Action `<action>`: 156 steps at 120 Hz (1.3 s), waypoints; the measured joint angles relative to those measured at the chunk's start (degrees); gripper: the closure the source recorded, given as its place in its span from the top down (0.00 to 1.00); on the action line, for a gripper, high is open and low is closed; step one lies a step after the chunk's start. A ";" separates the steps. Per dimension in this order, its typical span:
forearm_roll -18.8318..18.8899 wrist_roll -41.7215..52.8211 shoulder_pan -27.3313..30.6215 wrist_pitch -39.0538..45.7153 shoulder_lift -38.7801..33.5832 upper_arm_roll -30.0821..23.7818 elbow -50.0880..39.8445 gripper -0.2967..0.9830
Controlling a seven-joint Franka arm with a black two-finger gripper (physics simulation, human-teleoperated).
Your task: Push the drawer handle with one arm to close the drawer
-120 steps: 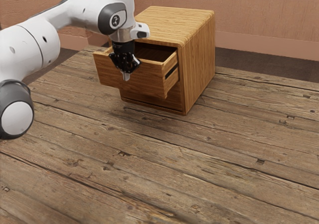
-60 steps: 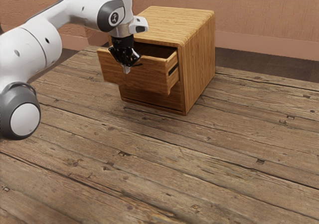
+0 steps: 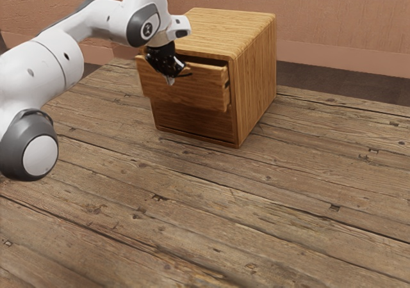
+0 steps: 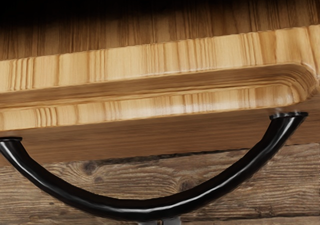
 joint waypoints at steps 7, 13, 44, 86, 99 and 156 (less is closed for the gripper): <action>-0.31 0.01 -0.02 1.00 0.78 0.07 0.90 0.15; -0.48 0.02 0.03 1.71 1.13 0.13 1.48 0.15; -0.92 0.08 0.69 3.74 3.15 0.17 4.34 0.15; -1.01 0.15 1.03 5.48 4.99 0.08 7.77 0.15; -1.01 0.17 1.03 5.99 5.33 0.09 7.98 0.15; -7.09 -1.87 2.66 -4.57 -25.42 -0.14 -25.85 0.47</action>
